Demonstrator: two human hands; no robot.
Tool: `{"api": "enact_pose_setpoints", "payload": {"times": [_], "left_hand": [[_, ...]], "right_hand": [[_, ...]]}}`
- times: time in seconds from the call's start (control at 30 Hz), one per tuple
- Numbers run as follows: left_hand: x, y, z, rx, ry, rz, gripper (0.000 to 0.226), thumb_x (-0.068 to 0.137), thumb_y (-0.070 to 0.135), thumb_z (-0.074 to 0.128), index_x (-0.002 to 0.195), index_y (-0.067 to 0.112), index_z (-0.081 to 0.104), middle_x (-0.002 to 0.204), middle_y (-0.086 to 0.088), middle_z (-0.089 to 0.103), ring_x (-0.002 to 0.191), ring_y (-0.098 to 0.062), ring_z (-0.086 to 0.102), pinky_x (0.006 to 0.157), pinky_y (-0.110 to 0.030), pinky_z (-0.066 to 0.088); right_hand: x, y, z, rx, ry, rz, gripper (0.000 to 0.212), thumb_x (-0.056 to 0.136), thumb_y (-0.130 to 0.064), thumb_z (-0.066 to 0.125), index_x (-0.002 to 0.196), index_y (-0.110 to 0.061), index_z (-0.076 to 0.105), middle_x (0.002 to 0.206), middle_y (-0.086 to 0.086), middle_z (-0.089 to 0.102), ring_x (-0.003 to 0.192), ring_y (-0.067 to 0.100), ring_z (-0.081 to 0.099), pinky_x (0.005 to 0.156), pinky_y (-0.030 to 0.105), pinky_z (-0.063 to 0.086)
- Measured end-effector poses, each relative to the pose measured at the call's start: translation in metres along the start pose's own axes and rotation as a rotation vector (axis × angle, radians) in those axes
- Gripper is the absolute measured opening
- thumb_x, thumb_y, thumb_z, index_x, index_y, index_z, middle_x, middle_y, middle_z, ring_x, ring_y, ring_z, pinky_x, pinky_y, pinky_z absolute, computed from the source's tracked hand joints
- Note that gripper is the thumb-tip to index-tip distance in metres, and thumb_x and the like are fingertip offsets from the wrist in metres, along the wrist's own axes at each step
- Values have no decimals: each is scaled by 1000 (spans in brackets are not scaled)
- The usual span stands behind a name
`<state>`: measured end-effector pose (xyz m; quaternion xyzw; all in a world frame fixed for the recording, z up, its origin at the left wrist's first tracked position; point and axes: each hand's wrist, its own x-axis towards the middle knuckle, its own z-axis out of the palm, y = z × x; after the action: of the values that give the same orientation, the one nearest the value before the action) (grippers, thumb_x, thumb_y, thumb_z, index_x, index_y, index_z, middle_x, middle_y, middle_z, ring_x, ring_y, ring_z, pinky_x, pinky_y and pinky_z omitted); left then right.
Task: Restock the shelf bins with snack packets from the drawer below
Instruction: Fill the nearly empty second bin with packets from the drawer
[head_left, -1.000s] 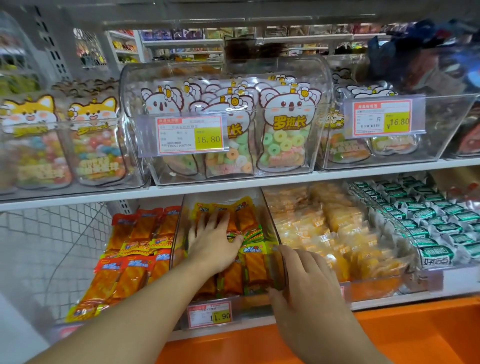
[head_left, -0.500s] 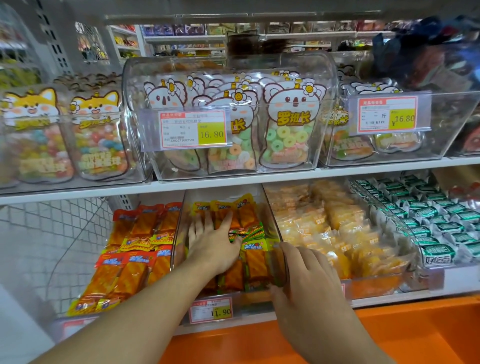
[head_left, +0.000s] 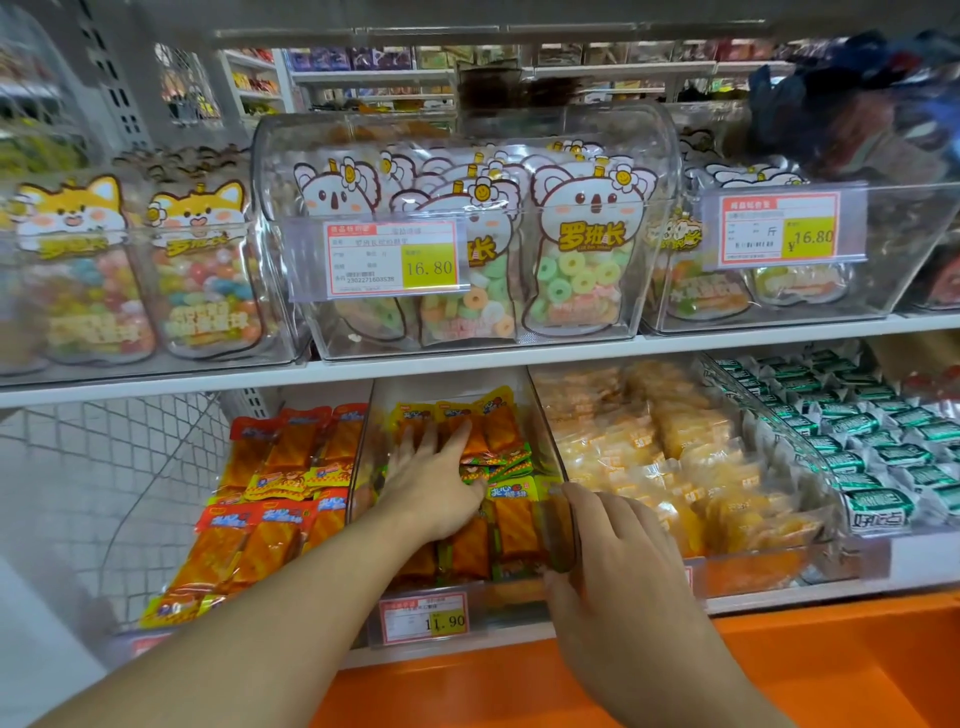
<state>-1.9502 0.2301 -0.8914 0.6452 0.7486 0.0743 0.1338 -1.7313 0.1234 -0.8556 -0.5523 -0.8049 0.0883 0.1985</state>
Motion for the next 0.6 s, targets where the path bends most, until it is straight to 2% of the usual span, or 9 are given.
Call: {"api": "enact_pose_setpoints", "payload": {"times": [0.13, 0.27, 0.37, 0.47, 0.6], "left_hand": [[2, 2, -2, -61, -11, -39, 85, 97, 56, 54, 162, 48, 0, 173, -5, -11, 158, -33, -15, 130, -50, 0], [2, 2, -3, -130, 8, -81, 89, 95, 40, 60, 163, 44, 4, 173, -4, -9, 159, -33, -11, 130, -51, 5], [0, 2, -2, -104, 70, -76, 83, 96, 36, 60, 162, 44, 12, 172, -2, -1, 157, -39, -2, 129, -53, 11], [-3, 1, -1, -69, 137, -56, 76, 97, 34, 58, 162, 40, 20, 169, -7, 11, 152, -38, 11, 127, -48, 16], [-1, -1, -1, -6, 153, -48, 68, 100, 33, 48, 163, 35, 21, 169, -2, 24, 151, -36, 20, 125, -48, 23]], "right_hand": [[0, 0, -1, 9, -1, 8, 71, 95, -42, 57, 156, -35, 20, 149, -19, 36, 139, 8, 27, 117, 29, 29], [-1, 1, -1, 16, 2, -1, 70, 97, -43, 55, 155, -37, 17, 149, -21, 33, 139, 7, 25, 118, 29, 29], [-1, 1, -1, 25, 5, 2, 68, 96, -42, 55, 154, -37, 19, 149, -20, 34, 138, 7, 25, 118, 30, 29], [-1, 1, -2, 28, 13, 1, 69, 97, -42, 55, 155, -36, 18, 150, -20, 34, 138, 7, 24, 119, 30, 27], [-1, 1, -3, 24, 12, 1, 69, 98, -42, 54, 156, -36, 16, 151, -20, 32, 139, 7, 23, 119, 28, 26]]}}
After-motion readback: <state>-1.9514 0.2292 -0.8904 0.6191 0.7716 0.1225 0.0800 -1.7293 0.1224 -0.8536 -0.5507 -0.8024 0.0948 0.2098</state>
